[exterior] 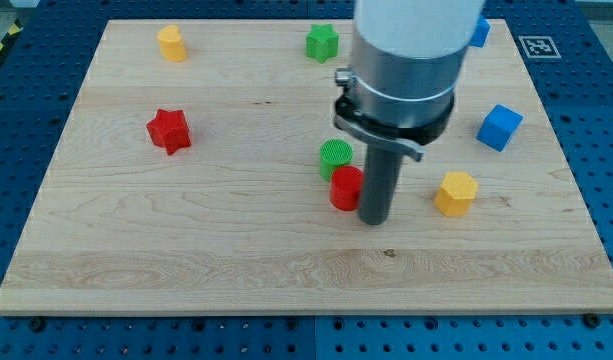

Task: Slightly move the red circle to the left

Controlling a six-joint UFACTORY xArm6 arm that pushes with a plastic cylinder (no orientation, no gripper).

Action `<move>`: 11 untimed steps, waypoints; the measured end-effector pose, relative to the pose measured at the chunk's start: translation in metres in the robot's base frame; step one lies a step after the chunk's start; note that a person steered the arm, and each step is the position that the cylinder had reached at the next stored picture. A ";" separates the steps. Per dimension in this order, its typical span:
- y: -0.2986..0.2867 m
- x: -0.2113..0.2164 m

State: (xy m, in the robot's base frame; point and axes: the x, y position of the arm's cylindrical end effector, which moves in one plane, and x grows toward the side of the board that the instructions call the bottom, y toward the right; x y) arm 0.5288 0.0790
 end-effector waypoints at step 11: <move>-0.019 -0.040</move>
